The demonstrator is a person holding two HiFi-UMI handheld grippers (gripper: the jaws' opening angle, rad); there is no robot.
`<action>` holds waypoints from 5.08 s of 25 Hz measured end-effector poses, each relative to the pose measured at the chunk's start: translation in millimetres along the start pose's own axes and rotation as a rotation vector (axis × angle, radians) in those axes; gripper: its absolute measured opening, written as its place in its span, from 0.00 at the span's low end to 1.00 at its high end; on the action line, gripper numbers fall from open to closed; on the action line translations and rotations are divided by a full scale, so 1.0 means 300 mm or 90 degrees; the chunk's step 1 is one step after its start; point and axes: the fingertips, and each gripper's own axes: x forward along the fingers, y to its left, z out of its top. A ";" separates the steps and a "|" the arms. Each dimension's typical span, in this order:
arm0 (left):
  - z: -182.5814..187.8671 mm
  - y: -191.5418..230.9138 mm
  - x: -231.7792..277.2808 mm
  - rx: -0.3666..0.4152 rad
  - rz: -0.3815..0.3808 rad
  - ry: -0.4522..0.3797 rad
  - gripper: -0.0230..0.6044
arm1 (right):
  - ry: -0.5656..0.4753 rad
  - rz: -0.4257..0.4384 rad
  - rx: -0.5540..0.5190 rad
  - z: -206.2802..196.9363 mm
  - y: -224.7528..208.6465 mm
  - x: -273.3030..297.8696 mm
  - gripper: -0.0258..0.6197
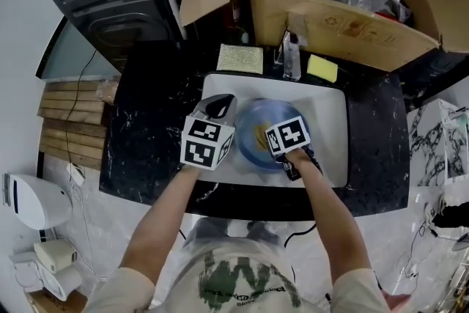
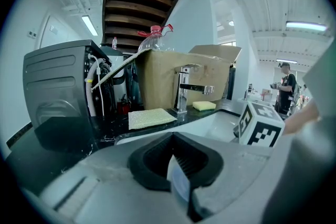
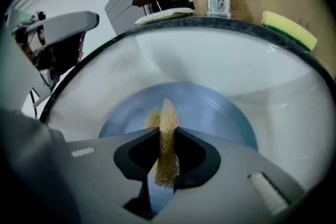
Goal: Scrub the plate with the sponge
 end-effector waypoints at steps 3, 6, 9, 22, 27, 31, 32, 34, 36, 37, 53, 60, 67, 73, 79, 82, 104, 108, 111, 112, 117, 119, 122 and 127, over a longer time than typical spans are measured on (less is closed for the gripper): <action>-0.003 -0.013 0.004 0.001 0.000 0.003 0.04 | 0.001 -0.008 0.001 -0.010 -0.031 -0.017 0.15; -0.008 -0.025 0.006 0.001 0.001 0.005 0.04 | 0.009 -0.019 -0.004 -0.026 -0.061 -0.027 0.15; -0.009 -0.034 0.007 -0.001 0.003 0.004 0.04 | 0.019 -0.028 -0.011 -0.039 -0.088 -0.035 0.15; -0.019 -0.060 -0.001 -0.010 0.019 0.005 0.04 | 0.057 -0.072 -0.043 -0.087 -0.205 -0.078 0.15; -0.019 -0.059 -0.008 -0.013 0.026 0.003 0.04 | 0.074 -0.090 -0.049 -0.101 -0.248 -0.094 0.15; -0.016 -0.057 -0.016 -0.015 0.031 0.000 0.04 | 0.082 -0.111 -0.064 -0.109 -0.282 -0.114 0.15; -0.017 -0.056 -0.019 -0.016 0.032 0.000 0.04 | 0.082 -0.118 -0.068 -0.111 -0.291 -0.119 0.15; -0.018 -0.055 -0.023 -0.017 0.034 0.000 0.04 | 0.079 -0.126 -0.069 -0.113 -0.309 -0.128 0.15; -0.019 -0.058 -0.024 -0.017 0.034 -0.001 0.04 | 0.076 -0.128 -0.058 -0.115 -0.322 -0.134 0.15; -0.020 -0.060 -0.024 -0.017 0.033 -0.001 0.04 | 0.074 -0.128 -0.053 -0.116 -0.326 -0.136 0.15; -0.025 -0.079 -0.041 -0.013 0.030 0.002 0.04 | -0.014 -0.054 -0.022 -0.024 -0.211 -0.175 0.15; -0.036 -0.067 -0.061 -0.016 0.036 0.002 0.04 | -0.050 0.016 -0.044 0.052 -0.059 -0.176 0.15; -0.047 -0.046 -0.083 -0.021 0.041 0.002 0.04 | -0.060 0.076 -0.045 0.097 0.091 -0.135 0.15; -0.056 -0.029 -0.099 -0.025 0.042 0.001 0.04 | -0.046 0.118 -0.032 0.101 0.187 -0.077 0.15; -0.061 -0.014 -0.109 -0.025 0.040 0.000 0.04 | -0.014 0.126 -0.036 0.081 0.229 -0.018 0.15; -0.059 -0.009 -0.108 -0.024 0.039 -0.001 0.04 | 0.006 0.118 -0.040 0.060 0.223 0.002 0.15; -0.058 -0.051 -0.092 -0.020 0.027 0.002 0.04 | 0.081 0.106 -0.103 -0.065 0.168 -0.031 0.15; -0.055 -0.072 -0.080 -0.016 0.021 0.002 0.04 | 0.090 0.099 -0.102 -0.088 0.139 -0.046 0.15; -0.053 -0.088 -0.071 -0.016 0.015 0.002 0.04 | 0.095 0.093 -0.098 -0.107 0.112 -0.057 0.15; -0.052 -0.094 -0.067 -0.016 0.013 0.002 0.04 | 0.096 0.091 -0.096 -0.113 0.102 -0.061 0.15; -0.050 -0.120 -0.050 -0.015 0.007 0.002 0.04 | 0.102 0.080 -0.091 -0.138 0.048 -0.081 0.15; -0.049 -0.128 -0.043 -0.015 0.005 0.002 0.04 | 0.105 0.074 -0.092 -0.146 0.026 -0.087 0.15; -0.047 -0.138 -0.034 -0.014 0.005 0.003 0.04 | 0.109 0.067 -0.094 -0.154 -0.003 -0.096 0.15; -0.038 -0.146 -0.026 -0.012 0.009 0.003 0.04 | 0.115 0.056 -0.099 -0.163 -0.049 -0.107 0.15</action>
